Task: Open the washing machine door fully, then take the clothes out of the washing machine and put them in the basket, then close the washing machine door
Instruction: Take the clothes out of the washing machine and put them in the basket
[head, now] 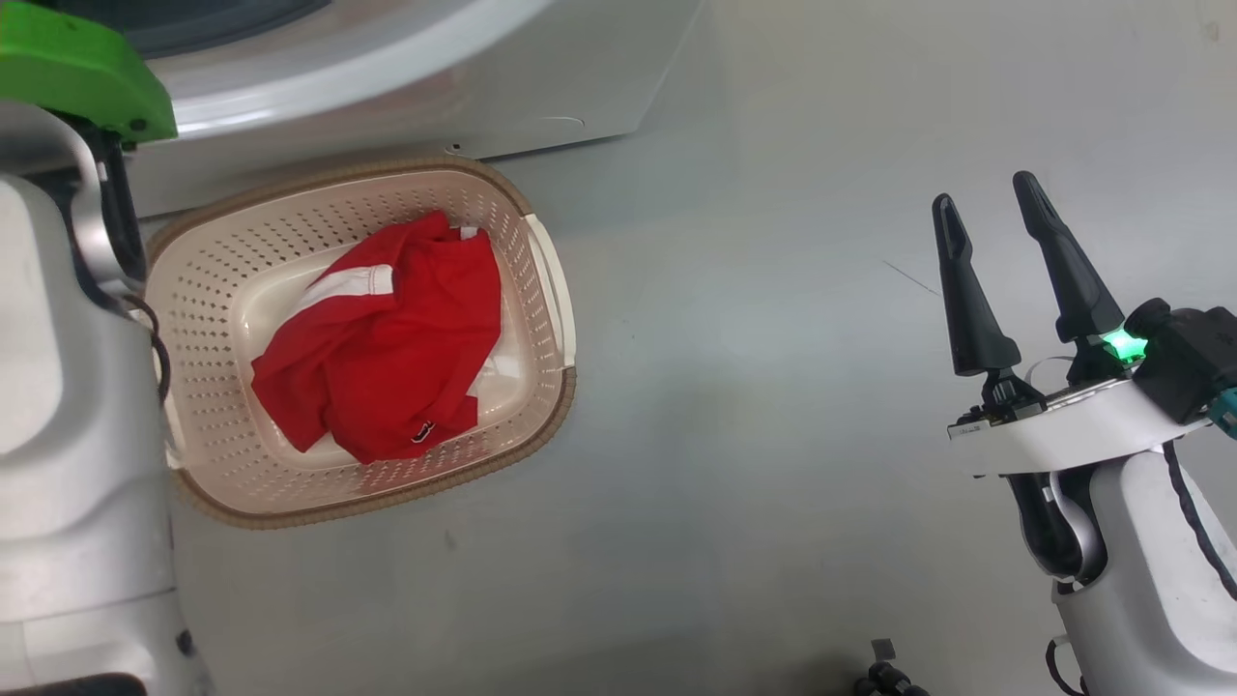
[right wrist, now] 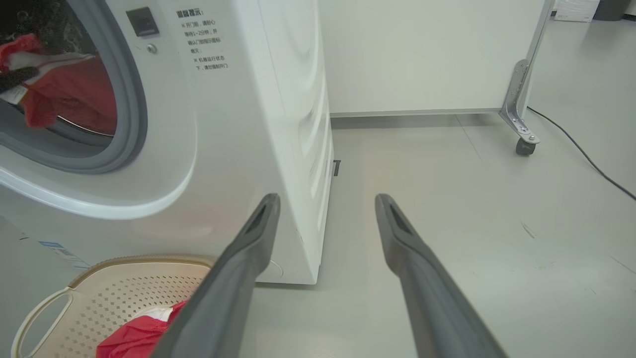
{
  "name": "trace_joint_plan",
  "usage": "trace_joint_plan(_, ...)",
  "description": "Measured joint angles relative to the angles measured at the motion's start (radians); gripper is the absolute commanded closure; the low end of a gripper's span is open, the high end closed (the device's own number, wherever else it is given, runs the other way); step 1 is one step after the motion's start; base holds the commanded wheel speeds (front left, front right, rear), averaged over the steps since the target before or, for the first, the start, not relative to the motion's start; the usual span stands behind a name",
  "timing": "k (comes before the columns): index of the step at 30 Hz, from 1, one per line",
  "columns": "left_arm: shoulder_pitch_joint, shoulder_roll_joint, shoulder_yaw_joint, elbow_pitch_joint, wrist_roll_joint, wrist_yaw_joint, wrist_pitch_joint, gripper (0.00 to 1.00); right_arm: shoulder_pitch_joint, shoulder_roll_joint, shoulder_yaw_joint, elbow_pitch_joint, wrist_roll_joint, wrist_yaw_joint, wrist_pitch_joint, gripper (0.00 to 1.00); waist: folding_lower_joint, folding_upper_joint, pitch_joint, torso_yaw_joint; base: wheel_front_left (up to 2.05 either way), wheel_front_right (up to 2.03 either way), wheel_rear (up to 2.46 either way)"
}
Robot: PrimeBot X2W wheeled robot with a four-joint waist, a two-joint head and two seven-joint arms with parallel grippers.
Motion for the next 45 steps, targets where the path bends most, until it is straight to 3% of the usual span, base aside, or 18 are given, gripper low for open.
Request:
trace_joint_plan(15,0.283,-0.039,-0.048,-0.126,-0.034,0.0,-0.245,1.0,0.08,-0.013,0.004,0.014,-0.034,0.0,0.0,0.0,0.0,0.0,-0.133,0.087,0.0,0.0,0.0)
trace_joint_plan(35,0.574,-0.04,-0.166,-0.35,-0.069,0.0,-0.265,1.0,0.228,0.019,0.012,0.056,-0.068,0.0,0.0,0.0,0.0,0.0,-0.379,0.162,0.0,0.0,0.0)
trace_joint_plan(45,0.693,-0.037,-0.239,-0.444,-0.115,0.0,-0.264,1.0,0.254,0.025,0.023,0.044,-0.085,0.0,0.0,0.0,-0.0001,0.0,-0.433,0.191,0.0,0.0,0.0)
